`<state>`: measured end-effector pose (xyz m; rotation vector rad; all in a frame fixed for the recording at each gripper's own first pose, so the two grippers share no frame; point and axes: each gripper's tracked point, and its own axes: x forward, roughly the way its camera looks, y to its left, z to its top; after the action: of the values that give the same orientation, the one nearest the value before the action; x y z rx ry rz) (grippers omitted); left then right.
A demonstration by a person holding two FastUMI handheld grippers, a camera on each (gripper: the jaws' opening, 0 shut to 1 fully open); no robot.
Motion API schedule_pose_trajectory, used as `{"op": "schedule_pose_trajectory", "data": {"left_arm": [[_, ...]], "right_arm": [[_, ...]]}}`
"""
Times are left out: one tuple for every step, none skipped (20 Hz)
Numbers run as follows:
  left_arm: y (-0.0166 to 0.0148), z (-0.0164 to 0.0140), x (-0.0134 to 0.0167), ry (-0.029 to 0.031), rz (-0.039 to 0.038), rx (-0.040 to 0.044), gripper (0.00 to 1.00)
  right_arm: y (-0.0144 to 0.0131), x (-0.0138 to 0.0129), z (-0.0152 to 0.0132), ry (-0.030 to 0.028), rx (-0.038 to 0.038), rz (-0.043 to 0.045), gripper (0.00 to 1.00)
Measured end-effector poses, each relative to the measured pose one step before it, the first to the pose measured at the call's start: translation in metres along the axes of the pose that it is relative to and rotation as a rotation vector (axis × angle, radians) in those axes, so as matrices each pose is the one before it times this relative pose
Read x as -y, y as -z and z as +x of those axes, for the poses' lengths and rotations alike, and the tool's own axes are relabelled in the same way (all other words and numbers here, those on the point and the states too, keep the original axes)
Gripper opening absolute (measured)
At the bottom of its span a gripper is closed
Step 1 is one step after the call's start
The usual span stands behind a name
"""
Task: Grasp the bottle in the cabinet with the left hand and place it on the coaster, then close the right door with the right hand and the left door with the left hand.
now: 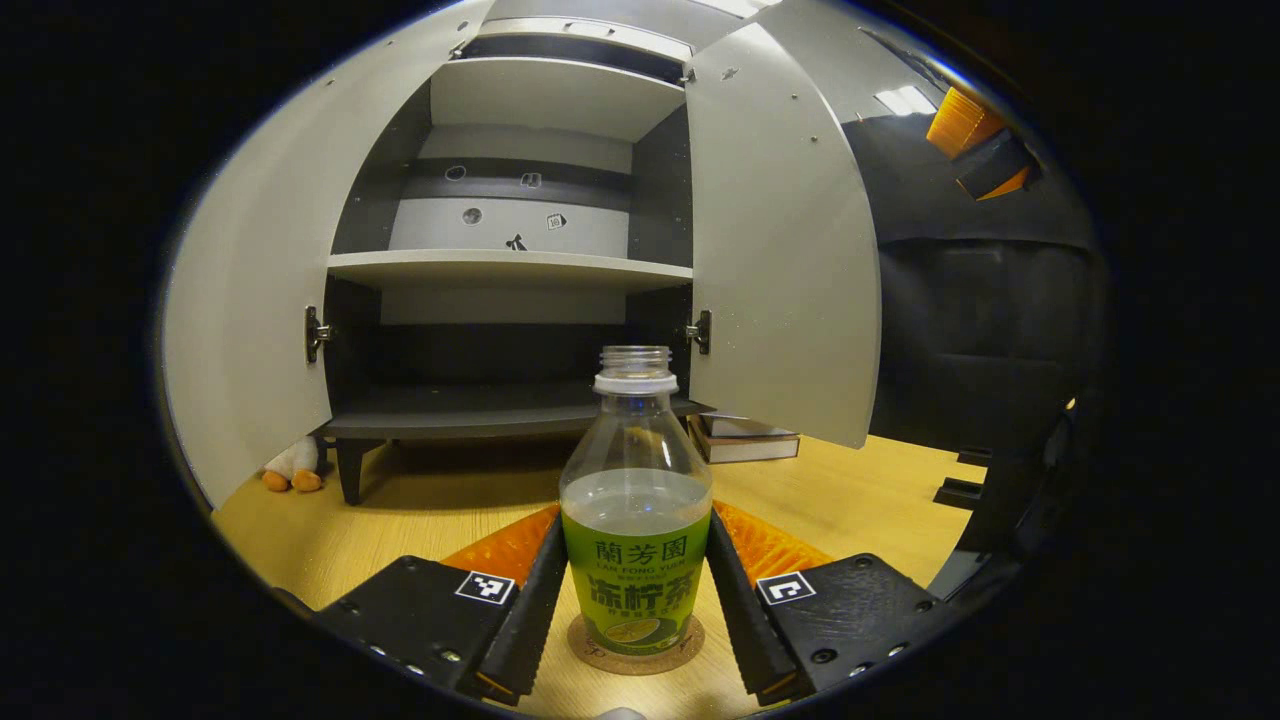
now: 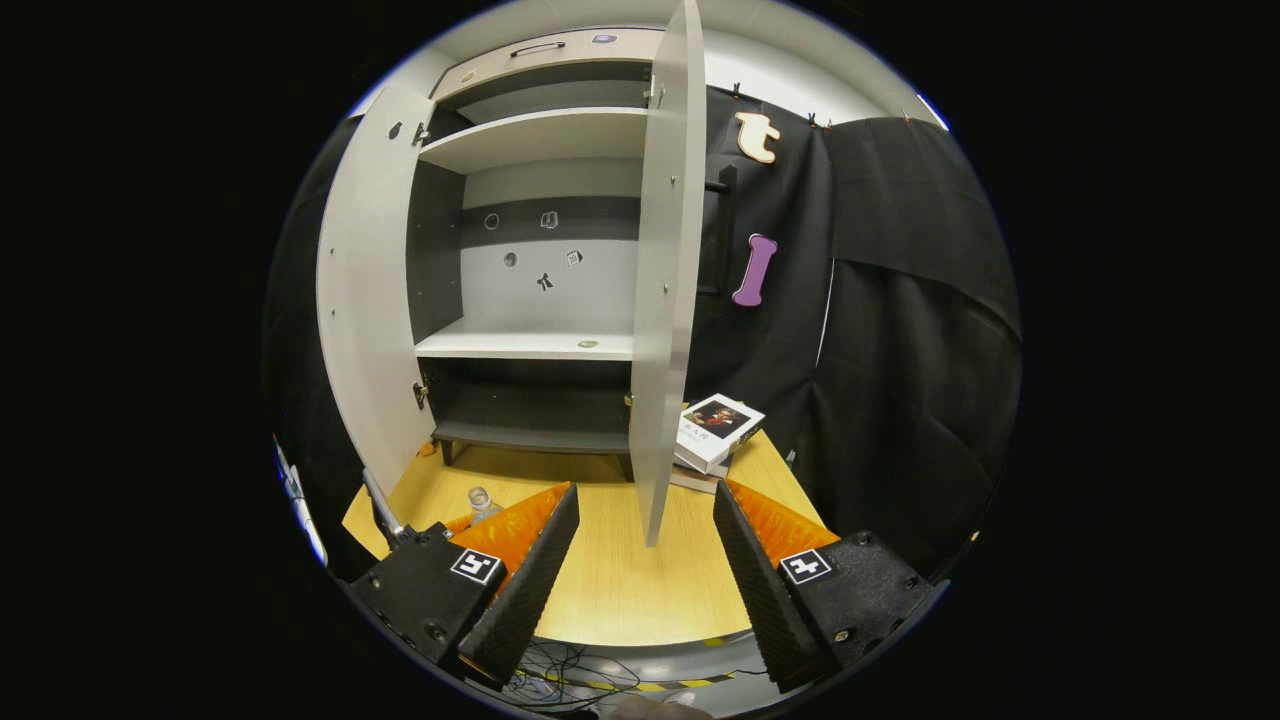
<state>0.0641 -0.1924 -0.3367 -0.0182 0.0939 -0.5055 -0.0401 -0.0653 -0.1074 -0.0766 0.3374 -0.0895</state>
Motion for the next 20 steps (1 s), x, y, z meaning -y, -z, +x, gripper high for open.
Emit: {"op": "schedule_pose_trajectory", "data": {"left_arm": [[0.00445, -0.00163, -0.00008, -0.00378, 0.00621, -0.01198, 0.73], [-0.00109, -0.00141, -0.00008, -0.00011, 0.0055, 0.0122, 0.73], [0.00052, 0.00028, 0.00008, 0.00141, 0.00108, 0.00149, 0.75], [-0.00015, -0.00082, 0.00029, -0.00077, 0.00597, -0.00293, 0.71], [-0.0001, -0.00046, 0.00179, 0.00355, -0.00006, -0.00333, 0.75], [-0.00384, 0.00053, -0.00048, -0.00274, 0.00087, 0.00615, 0.78], [-0.0059, -0.00074, -0.00033, 0.00003, -0.00513, 0.01327, 0.8], [-0.00723, -0.00027, -0.00021, 0.00135, -0.00628, 0.01371, 0.8], [-0.00411, 0.00072, -0.00045, -0.00578, -0.00349, 0.00414, 0.84], [-0.00492, 0.00052, -0.00086, -0.00742, -0.00205, 0.00476, 0.9], [-0.00634, -0.00014, -0.00201, -0.00592, -0.00213, 0.00615, 0.95], [-0.00788, -0.00066, -0.00073, -0.00197, -0.00503, 0.00475, 0.96], [-0.00976, -0.0008, -0.00334, -0.0114, -0.0037, 0.01252, 0.96], [-0.01205, -0.00004, -0.00236, -0.00691, -0.01168, 0.01236, 0.96], [-0.01315, 0.00056, 0.00099, 0.00061, -0.01617, 0.01021, 0.94], [-0.013, 0.00003, -0.00232, -0.01015, -0.00769, 0.00805, 0.96], [-0.01143, 0.00022, -0.0007, -0.00313, -0.00468, 0.00418, 0.96], [-0.01248, 0.00012, -0.00238, -0.01054, 0.00025, 0.00198, 0.96], [-0.01181, -0.00083, -0.00236, -0.00874, 0.00301, 0.00026, 0.95], [-0.01301, -0.00169, -0.00224, -0.00795, 0.00562, 0.00061, 0.96]], "right_arm": [[0.00059, 0.00025, -0.0005, 0.00112, -0.00019, 0.00131, 0.84], [-0.00015, -0.00035, -0.00073, -0.0002, -0.00025, 0.00034, 0.84], [0.00023, 0.00073, -0.00041, 0.00084, -0.00078, -0.00067, 0.84], [0.00014, 0.00015, -0.00074, 0.0004, -0.00194, -0.0004, 0.84], [0.00031, 0.00021, -0.00081, 0.00073, -0.00022, -0.00065, 0.84], [-0.00044, 0.00017, -0.00026, 0.00139, 0.00102, 0.00139, 0.84], [0.00086, 0.00053, -0.0004, 0.00237, -0.00062, 0.00136, 0.84], [0.0004, -0.00107, -0.00088, -0.00387, -0.00186, 0.00413, 0.84], [-0.00069, -0.00122, 0.00015, -0.00232, 0.00234, 0.0082, 0.84], [-0.00023, -0.00045, -0.00022, 0.00056, 0.00016, 0.00213, 0.84], [-0.00017, -0.00124, -0.00068, -0.0013, 0.00277, -0.0006, 0.84], [-0.00203, -0.00079, -0.00096, -0.00082, 0.0062, 0.00108, 0.84], [-0.00132, -0.00094, -0.00146, -0.00263, 0.0064, 0.00123, 0.84], [-0.00247, -0.00125, -0.00077, -0.0017, 0.0085, 0.00199, 0.84], [-0.00144, -0.00079, -0.00117, -0.00165, 0.00815, 0.00111, 0.84], [-0.00265, -0.00119, -0.00078, -0.00218, 0.00871, 0.00292, 0.84], [-0.0018, -0.00165, -0.00064, -0.00482, 0.0083, 0.00356, 0.84], [-0.00157, -0.00157, -0.00026, -0.00524, 0.00582, 0.00313, 0.84], [-0.00189, -0.0022, -0.00084, -0.00671, 0.00612, 0.00359, 0.84], [-0.00349, -0.00217, -0.00074, -0.00741, 0.01029, 0.00359, 0.83]]}}
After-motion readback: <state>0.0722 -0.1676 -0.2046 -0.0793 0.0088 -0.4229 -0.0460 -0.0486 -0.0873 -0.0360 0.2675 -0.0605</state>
